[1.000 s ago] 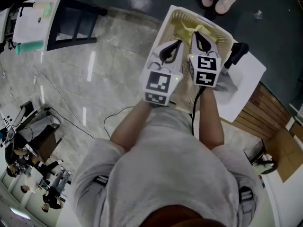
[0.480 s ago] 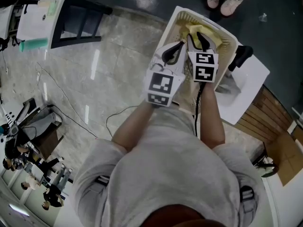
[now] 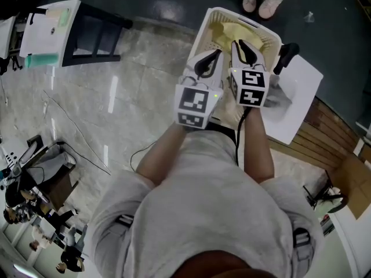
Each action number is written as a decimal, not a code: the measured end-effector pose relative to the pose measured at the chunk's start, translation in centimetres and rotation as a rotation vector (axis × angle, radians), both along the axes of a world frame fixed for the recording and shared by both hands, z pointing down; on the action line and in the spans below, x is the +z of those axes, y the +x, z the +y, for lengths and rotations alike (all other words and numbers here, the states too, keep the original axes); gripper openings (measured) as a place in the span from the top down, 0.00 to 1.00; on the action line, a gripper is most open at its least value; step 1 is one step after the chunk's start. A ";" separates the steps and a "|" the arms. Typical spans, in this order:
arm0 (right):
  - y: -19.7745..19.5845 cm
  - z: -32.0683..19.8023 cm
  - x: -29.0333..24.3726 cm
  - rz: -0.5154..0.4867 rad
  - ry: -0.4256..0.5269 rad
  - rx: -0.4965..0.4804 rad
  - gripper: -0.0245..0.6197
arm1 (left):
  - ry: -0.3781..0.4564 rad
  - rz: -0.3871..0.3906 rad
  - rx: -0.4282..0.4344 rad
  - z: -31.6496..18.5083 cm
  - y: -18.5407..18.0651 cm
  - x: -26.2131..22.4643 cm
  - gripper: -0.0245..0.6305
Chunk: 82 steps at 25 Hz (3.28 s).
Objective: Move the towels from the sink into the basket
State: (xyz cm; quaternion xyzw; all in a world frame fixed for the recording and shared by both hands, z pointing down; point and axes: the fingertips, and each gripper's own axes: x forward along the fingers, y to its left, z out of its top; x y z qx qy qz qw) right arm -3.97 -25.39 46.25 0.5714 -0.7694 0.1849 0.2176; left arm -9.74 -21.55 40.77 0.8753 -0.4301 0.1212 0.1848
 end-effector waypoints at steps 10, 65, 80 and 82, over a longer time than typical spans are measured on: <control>0.7 5.4 -4.6 0.039 0.107 0.085 0.95 | 0.071 0.037 0.086 4.7 0.9 -2.9 0.93; 31.6 21.2 -0.5 -0.068 0.126 0.264 0.95 | -0.097 -0.202 0.320 16.8 30.7 8.1 0.93; 34.1 22.3 5.5 -0.153 0.032 0.222 0.95 | -0.335 -0.463 0.429 19.0 32.3 19.4 0.93; 34.7 22.3 5.7 -0.160 0.029 0.231 0.95 | -0.361 -0.500 0.465 19.2 32.6 20.3 0.92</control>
